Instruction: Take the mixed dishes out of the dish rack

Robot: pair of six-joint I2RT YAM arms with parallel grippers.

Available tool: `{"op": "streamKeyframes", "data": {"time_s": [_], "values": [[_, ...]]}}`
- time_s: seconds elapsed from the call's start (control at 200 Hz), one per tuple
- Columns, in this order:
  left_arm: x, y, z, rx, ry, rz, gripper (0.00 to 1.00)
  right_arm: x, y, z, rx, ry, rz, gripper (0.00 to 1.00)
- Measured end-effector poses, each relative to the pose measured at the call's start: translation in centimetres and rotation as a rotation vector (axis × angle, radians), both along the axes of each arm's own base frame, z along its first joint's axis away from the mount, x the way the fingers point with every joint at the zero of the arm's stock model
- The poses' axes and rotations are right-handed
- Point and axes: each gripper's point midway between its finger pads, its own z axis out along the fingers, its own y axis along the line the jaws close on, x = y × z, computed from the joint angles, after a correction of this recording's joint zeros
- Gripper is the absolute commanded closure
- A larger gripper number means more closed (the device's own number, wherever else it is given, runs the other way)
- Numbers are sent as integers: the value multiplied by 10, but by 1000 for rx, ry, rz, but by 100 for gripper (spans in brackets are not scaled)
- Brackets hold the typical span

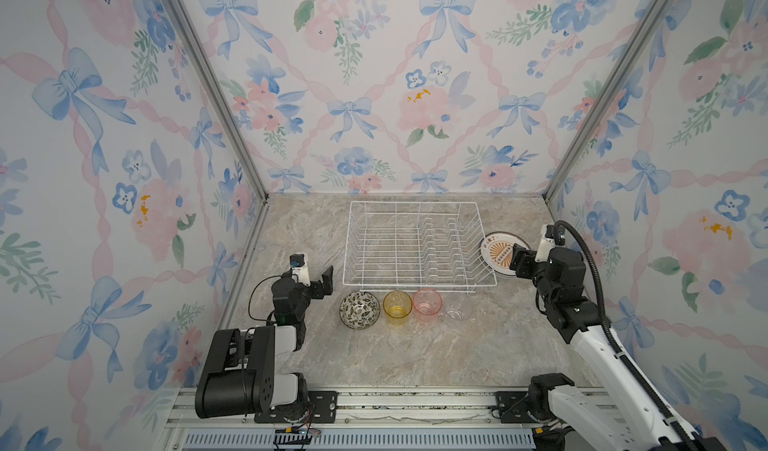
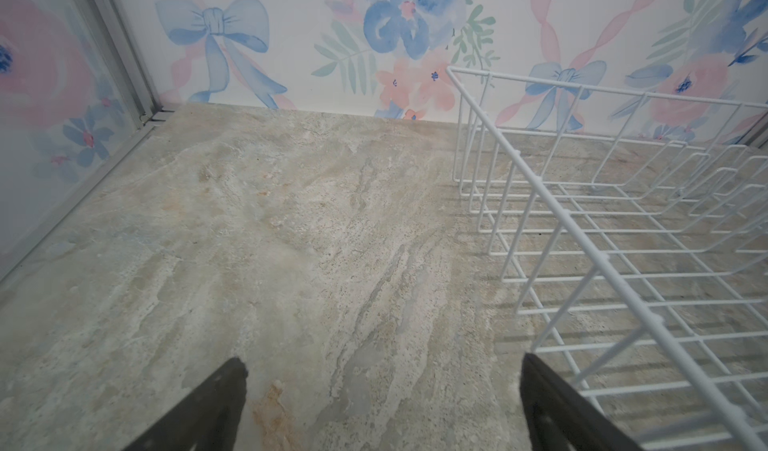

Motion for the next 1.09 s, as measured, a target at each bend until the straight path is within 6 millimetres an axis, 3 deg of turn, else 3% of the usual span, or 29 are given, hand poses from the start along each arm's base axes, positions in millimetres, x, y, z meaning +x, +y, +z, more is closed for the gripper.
{"op": "streamKeyframes", "data": {"time_s": [0.09,0.235,0.495,0.805,0.99,1.01,1.03,1.095], "values": [[1,-1,5,25,-63,4,2,2,-5,-17,-14,4,-25,16],[-8,1,-22,46,-29,29,2,5,-11,-50,-39,13,-57,14],[5,2,3,69,-122,42,2,18,-20,-80,-93,6,-103,13],[6,-2,4,94,-129,33,2,34,-22,-142,-174,32,-99,12],[6,-2,4,94,-129,32,2,44,-17,-153,-200,44,-72,10],[6,-2,4,94,-129,33,2,45,-17,-152,-195,44,-71,9],[6,-2,5,94,-129,33,2,47,-17,-151,-191,39,-68,0],[6,-2,4,94,-129,33,2,51,-22,-144,-177,15,-76,3]]}}
